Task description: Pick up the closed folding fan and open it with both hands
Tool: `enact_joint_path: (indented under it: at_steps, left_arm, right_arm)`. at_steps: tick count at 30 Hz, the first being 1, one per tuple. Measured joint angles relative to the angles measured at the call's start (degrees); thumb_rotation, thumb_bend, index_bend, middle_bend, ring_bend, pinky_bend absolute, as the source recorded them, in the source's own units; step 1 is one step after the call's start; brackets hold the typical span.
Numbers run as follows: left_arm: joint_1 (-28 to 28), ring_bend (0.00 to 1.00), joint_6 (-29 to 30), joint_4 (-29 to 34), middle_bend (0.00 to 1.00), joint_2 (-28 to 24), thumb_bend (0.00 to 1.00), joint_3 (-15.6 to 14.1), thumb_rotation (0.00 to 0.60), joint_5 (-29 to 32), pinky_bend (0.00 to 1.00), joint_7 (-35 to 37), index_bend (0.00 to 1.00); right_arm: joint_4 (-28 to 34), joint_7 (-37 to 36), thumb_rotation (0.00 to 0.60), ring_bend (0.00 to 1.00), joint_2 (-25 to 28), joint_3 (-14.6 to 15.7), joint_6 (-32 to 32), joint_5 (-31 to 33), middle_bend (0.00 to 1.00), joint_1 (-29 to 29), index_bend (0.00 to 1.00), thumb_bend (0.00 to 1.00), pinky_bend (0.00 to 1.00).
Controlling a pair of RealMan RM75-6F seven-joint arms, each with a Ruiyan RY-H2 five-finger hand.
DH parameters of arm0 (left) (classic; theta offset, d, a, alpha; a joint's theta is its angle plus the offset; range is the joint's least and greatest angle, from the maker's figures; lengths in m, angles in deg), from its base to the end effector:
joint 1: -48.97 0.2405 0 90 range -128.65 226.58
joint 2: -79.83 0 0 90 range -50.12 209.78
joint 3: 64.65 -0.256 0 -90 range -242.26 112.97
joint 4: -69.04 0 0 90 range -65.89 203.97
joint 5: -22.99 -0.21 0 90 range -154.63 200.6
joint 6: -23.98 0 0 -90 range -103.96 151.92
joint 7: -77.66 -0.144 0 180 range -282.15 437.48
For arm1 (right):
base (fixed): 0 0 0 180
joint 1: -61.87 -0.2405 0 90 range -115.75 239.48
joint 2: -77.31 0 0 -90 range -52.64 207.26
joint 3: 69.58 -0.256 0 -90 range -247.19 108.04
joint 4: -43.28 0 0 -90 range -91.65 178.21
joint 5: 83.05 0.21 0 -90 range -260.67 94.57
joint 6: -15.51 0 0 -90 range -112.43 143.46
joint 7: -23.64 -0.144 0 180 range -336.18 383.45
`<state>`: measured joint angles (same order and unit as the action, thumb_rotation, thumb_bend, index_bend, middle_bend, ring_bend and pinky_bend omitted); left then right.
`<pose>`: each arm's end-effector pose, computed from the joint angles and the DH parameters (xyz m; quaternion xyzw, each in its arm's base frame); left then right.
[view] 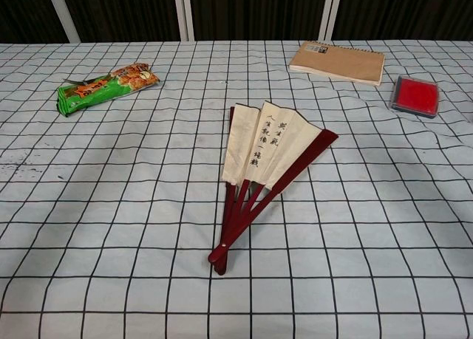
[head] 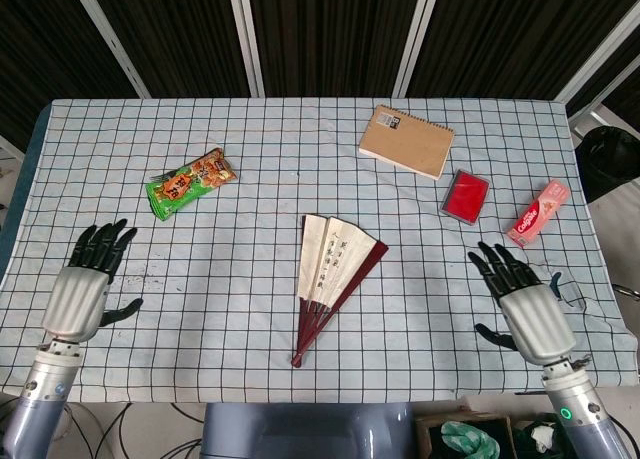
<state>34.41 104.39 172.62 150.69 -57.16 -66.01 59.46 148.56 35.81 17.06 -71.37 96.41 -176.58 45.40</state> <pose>-0.2091 0.2304 0.1111 -0.6509 -0.3115 -0.4512 0.5251 -0.2164 -0.2191 0.1439 0.6989 -0.2870 0.4281 0.4959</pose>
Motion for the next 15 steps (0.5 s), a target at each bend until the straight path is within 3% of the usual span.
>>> enact_joint_path:
  at_steps: [8,15]
  left_arm:
    - [-3.5,0.00,-3.1,4.7,0.00,1.9,0.00,1.4,0.600,1.1,0.00,-6.2,0.00]
    - [-3.5,0.00,-2.4,5.9,0.00,1.7,0.00,1.1,0.600,1.5,0.00,-7.0,0.00]
  right_arm:
    - [2.7,3.7,0.600,0.02,0.6,-2.6,-12.4,-0.5,0.00,-9.0,0.00,0.05,0.21]
    - [2.6,5.5,0.600,0.02,-1.6,-3.8,-16.4,0.6,0.00,-11.9,0.00,0.06,0.21]
